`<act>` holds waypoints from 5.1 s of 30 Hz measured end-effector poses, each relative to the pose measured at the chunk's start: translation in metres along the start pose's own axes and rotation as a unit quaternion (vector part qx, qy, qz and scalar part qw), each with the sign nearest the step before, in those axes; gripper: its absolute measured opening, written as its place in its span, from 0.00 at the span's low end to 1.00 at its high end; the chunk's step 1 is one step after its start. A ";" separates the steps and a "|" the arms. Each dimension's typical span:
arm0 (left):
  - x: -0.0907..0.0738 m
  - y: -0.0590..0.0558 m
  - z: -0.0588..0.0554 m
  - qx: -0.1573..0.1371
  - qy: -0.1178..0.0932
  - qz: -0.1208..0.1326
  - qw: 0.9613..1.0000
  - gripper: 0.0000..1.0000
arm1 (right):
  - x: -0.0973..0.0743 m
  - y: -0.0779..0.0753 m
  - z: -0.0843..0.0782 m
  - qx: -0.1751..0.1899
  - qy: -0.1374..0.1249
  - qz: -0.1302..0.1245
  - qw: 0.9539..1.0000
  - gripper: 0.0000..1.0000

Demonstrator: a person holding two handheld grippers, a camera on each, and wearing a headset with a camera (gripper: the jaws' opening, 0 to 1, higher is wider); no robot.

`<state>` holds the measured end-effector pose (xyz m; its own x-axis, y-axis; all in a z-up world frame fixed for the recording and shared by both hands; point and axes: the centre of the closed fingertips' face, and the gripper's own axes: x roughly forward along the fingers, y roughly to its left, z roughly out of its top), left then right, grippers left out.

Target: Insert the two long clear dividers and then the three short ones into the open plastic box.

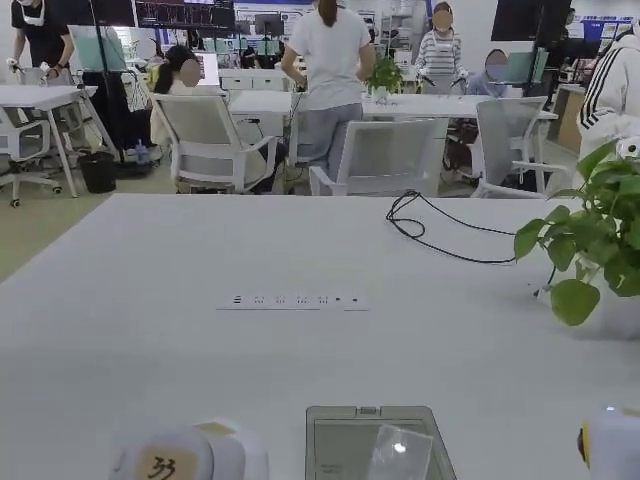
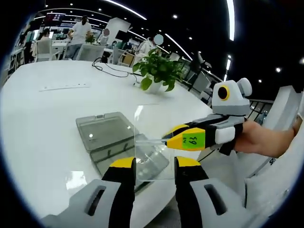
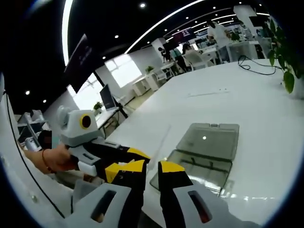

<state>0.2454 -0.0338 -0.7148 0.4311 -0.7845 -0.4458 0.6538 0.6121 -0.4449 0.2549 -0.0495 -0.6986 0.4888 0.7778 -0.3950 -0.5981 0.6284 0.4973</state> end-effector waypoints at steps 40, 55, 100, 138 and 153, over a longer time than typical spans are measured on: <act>-0.012 0.011 -0.023 0.103 0.014 -0.038 0.994 0.62 | -0.013 -0.043 0.015 0.094 0.022 -0.081 0.992 0.07; -0.016 0.017 -0.040 0.183 0.030 -0.061 0.981 0.91 | -0.013 -0.071 0.004 0.140 0.094 -0.138 0.976 0.07; -0.017 0.030 -0.065 0.193 0.051 -0.094 0.975 0.96 | 0.008 -0.099 -0.057 0.213 0.203 -0.213 0.932 0.07; -0.016 0.031 -0.066 0.185 0.050 -0.095 0.977 0.95 | 0.012 -0.098 -0.058 0.203 0.214 -0.215 0.931 0.07; -0.017 0.032 -0.065 0.186 0.052 -0.094 0.977 0.96 | 0.019 -0.093 -0.056 0.163 0.219 -0.209 0.939 0.08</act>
<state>0.2187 0.0056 -0.7724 0.2291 -0.8533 -0.4683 0.9044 0.3645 -0.2217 0.2845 -0.0925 -0.7955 0.2863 0.4370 -0.8527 -0.1507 0.8994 0.4103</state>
